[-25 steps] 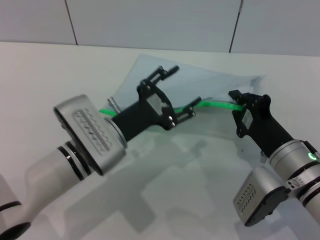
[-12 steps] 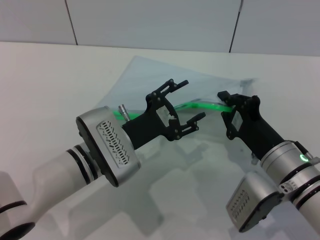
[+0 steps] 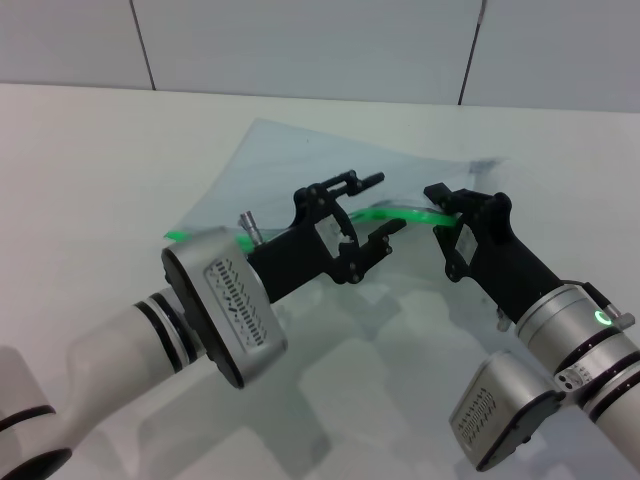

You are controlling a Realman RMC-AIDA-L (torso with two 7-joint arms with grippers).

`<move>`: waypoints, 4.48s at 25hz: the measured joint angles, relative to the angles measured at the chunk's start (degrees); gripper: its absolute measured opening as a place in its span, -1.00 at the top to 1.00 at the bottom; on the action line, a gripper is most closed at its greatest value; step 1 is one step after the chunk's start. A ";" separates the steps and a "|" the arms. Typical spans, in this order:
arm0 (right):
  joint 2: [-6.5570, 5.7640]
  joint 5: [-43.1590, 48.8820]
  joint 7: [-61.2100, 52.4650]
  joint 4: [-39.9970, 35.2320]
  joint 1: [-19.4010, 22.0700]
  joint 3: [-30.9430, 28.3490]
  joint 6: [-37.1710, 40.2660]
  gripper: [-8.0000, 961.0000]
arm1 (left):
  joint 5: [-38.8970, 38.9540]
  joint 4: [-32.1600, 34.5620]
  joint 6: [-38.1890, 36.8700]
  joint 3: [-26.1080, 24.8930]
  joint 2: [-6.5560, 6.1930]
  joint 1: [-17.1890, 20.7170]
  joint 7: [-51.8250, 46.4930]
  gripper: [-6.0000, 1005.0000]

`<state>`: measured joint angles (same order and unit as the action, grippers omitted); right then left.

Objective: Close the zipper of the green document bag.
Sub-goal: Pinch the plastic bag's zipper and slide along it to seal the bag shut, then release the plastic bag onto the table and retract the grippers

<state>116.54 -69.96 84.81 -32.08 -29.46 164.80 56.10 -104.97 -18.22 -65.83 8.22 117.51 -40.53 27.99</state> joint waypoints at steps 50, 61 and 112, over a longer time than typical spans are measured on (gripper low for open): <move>-0.15 1.71 -7.22 4.19 -0.16 -0.99 -0.06 0.92 | 1.89 -0.96 3.09 -0.76 0.07 0.20 3.23 0.82; -0.27 1.60 -11.14 6.39 1.70 -4.91 0.09 0.93 | 5.11 -0.73 2.94 -0.74 -0.06 0.98 3.27 0.81; -0.18 2.19 -52.93 11.59 5.72 -16.79 18.93 -0.25 | 15.93 0.32 -15.92 -9.06 -0.55 5.97 -18.98 -0.33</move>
<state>116.37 -67.77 31.89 -20.49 -23.74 148.01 75.03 -89.04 -17.90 -81.75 -0.84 116.96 -34.55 9.02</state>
